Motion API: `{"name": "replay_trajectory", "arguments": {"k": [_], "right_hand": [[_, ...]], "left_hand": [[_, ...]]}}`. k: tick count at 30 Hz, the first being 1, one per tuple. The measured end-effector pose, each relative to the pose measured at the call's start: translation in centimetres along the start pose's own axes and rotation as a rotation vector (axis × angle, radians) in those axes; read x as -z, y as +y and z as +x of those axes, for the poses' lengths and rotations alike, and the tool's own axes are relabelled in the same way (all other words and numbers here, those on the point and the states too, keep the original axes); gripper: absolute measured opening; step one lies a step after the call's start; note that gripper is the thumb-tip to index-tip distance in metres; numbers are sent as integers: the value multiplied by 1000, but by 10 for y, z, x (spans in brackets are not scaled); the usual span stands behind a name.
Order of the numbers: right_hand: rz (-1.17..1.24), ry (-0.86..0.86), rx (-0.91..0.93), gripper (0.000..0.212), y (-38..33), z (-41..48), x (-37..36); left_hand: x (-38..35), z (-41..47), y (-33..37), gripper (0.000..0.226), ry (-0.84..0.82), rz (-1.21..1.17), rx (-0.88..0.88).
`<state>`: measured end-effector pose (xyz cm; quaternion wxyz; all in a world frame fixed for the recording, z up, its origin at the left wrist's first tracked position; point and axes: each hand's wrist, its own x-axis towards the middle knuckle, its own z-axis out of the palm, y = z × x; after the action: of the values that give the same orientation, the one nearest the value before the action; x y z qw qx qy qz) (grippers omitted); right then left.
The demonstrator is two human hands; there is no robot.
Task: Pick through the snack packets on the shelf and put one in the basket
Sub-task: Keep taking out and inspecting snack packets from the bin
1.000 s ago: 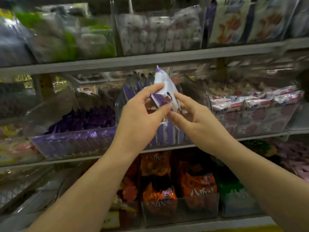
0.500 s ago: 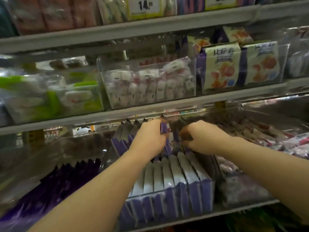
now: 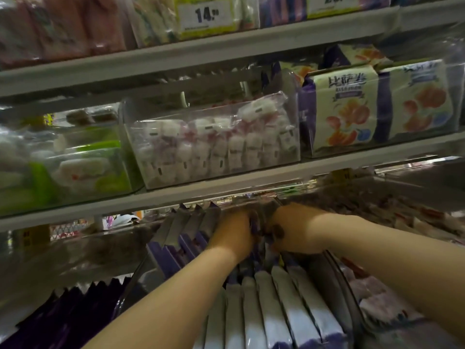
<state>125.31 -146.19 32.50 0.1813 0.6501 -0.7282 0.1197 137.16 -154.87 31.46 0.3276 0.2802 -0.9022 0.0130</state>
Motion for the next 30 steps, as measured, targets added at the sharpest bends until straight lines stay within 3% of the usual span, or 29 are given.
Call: {"name": "replay_trajectory", "arguments": {"k": [4, 9, 14, 18, 23, 30], "right_hand": [[32, 0, 34, 13, 1, -1, -2], [29, -25, 53, 14, -3, -4, 0], [74, 6, 48, 14, -3, -6, 0], [93, -3, 47, 11, -3, -6, 2], [70, -18, 20, 30, -2, -8, 2], [51, -65, 21, 29, -1, -7, 2]], "left_hand": [[-4, -1, -5, 21, 3, 143, -73], [-1, -14, -11, 21, 87, 674, -211], [-2, -13, -11, 30, 96, 752, -256], [-11, -10, -5, 29, -10, 776, -261], [4, -11, -13, 30, -258, 758, -313], [14, -11, -4, 36, -602, 849, -305]]}}
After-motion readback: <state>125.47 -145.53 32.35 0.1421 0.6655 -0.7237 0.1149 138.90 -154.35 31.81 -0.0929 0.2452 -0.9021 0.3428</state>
